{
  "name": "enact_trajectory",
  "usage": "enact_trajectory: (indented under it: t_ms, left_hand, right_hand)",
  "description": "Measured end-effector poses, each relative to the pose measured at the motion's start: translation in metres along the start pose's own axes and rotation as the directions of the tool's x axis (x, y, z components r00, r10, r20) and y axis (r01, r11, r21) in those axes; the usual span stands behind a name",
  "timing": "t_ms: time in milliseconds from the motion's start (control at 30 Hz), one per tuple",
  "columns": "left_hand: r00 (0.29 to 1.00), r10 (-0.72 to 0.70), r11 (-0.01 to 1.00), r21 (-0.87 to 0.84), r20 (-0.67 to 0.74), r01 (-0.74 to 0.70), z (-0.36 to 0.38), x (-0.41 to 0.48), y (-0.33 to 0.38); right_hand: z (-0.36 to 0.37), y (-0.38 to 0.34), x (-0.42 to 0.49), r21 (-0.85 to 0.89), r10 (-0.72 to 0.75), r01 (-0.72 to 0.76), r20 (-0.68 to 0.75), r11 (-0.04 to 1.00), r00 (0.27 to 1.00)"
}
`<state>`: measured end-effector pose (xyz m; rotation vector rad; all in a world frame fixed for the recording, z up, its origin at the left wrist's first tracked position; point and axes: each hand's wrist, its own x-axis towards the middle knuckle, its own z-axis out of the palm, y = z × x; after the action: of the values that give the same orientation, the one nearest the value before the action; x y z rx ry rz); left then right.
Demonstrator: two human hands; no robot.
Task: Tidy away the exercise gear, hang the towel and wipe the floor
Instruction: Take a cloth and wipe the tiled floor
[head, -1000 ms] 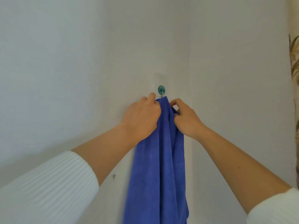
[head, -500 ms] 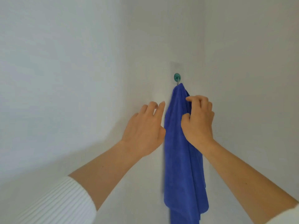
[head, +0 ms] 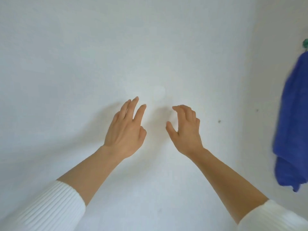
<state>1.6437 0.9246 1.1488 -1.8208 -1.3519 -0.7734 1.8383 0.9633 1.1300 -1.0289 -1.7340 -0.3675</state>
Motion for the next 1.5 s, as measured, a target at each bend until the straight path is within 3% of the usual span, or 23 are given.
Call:
enact_trajectory:
  t_ms: [133, 300, 500, 633, 900, 1067, 1233, 1367, 1500]
  left_hand:
    - [0.979, -0.176, 0.979, 0.121, 0.104, 0.163, -0.038, -0.103, -0.105]
    - [0.877, -0.438, 0.874, 0.321, 0.197, 0.364, -0.102, -0.231, -0.229]
    - [0.671, -0.729, 0.639, 0.490, 0.138, 0.593, -0.196, -0.365, -0.350]
    - [0.530, -0.845, 0.469, 0.571, 0.069, 0.674, -0.248, -0.444, -0.421]
    - [0.290, -0.957, 0.201, 0.713, -0.004, 0.672, -0.342, -0.550, -0.589]
    - [0.157, -0.979, 0.003, 0.754, -0.133, 0.657, -0.404, -0.613, -0.676]
    - [-0.018, -0.966, -0.204, 0.715, -0.258, 0.669, -0.447, -0.692, -0.762]
    - [-0.018, -0.971, -0.203, 0.779, -0.240, 0.594, -0.477, -0.756, -0.841]
    - [-0.021, -0.962, -0.237, 0.790, -0.274, 0.566, -0.533, -0.813, -0.946]
  right_hand:
    - [0.076, -0.119, -0.039, 0.068, -0.089, 0.078, 0.169, 0.995, 0.982]
    - [0.159, -0.275, -0.072, 0.151, -0.255, 0.214, 0.350, 0.965, 0.901]
    - [0.235, -0.461, -0.104, 0.347, -0.483, 0.356, 0.422, 0.868, 0.767]
    - [0.287, -0.587, -0.128, 0.466, -0.605, 0.412, 0.417, 0.783, 0.679]
    - [0.393, -0.831, -0.168, 0.661, -0.760, 0.422, 0.378, 0.621, 0.528]
    - [0.433, -0.967, -0.188, 0.757, -0.838, 0.399, 0.355, 0.518, 0.415]
    - [0.474, -1.097, -0.223, 0.803, -0.902, 0.434, 0.284, 0.409, 0.324]
    - [0.514, -1.211, -0.259, 0.821, -0.926, 0.432, 0.296, 0.373, 0.235]
    - [0.557, -1.341, -0.270, 0.809, -0.951, 0.502, 0.233, 0.306, 0.204]
